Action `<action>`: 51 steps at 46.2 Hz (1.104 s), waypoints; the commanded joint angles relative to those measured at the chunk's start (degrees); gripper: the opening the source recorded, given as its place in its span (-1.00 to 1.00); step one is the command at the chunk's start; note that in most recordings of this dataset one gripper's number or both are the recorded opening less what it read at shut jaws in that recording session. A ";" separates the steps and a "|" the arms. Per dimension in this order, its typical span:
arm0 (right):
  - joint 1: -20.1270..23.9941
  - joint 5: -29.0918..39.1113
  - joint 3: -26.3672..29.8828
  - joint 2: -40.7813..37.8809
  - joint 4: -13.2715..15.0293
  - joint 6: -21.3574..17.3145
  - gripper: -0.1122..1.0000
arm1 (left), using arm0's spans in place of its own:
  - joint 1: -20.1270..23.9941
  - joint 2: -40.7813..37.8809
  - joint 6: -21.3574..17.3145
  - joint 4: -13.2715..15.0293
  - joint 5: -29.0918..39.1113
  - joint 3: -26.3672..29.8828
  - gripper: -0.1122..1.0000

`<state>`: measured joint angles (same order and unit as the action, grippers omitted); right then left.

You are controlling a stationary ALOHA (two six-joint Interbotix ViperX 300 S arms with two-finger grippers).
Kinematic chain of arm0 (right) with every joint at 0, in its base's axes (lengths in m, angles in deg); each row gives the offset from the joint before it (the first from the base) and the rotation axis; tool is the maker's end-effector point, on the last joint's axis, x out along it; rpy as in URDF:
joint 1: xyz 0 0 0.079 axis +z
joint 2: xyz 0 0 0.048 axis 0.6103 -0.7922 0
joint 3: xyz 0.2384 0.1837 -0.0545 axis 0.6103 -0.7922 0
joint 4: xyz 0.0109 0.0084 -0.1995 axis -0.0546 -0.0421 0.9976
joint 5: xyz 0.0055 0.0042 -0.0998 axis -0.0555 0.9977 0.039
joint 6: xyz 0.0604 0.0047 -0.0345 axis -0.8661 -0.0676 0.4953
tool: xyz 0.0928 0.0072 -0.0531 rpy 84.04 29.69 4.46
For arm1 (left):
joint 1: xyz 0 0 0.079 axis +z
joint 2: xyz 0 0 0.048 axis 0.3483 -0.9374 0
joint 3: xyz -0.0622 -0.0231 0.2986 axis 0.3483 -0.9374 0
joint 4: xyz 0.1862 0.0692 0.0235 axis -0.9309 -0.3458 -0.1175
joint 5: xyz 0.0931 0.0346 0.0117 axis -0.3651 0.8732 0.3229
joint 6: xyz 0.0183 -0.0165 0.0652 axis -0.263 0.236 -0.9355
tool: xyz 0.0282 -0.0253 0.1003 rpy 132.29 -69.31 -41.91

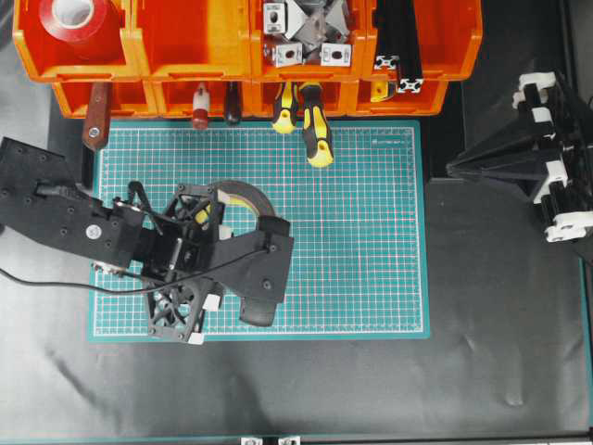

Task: Pick foam from container rack with left arm.
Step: 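Lower the roll flat on the mat, open the left gripper, withdraw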

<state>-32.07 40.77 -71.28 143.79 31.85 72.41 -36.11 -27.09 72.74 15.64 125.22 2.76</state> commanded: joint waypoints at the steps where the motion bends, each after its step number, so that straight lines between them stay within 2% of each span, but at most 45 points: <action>1: 0.18 -0.62 1.58 -0.35 -0.18 -0.09 -0.80 | 0.18 0.88 -0.18 -0.18 0.09 1.23 -0.37; 9: 0.18 -0.62 1.58 -0.35 -0.09 -0.09 -0.80 | 1.41 1.14 -0.18 -0.26 0.26 0.88 -0.33; 12: 0.18 -0.62 1.58 -0.35 -0.09 -0.09 -0.80 | 1.49 1.14 -0.62 -0.18 0.44 0.79 -0.08; 19: 0.18 -0.62 1.58 -0.35 -0.09 -0.09 -0.80 | 1.49 1.23 -1.23 -0.26 0.44 0.70 0.67; 22: 0.18 -0.62 1.58 -0.35 -0.09 -0.09 -0.80 | 1.49 1.23 -1.67 -0.26 0.44 0.70 0.82; 28: 0.18 -0.62 1.58 -0.35 -0.09 -0.09 -0.80 | 1.41 1.41 -2.72 -0.26 0.35 0.79 0.77; 36: 0.18 -0.62 1.58 -0.35 -0.09 -0.09 -0.80 | 1.41 3.25 -1.85 -0.26 0.18 0.79 0.77; 51: 0.18 -0.62 1.76 0.00 -0.09 -0.18 -0.80 | -0.88 12.66 -1.49 -0.26 -1.23 -0.62 0.77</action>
<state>-31.98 40.77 -71.28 143.88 31.85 72.33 -36.29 -18.47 71.16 15.55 124.60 1.88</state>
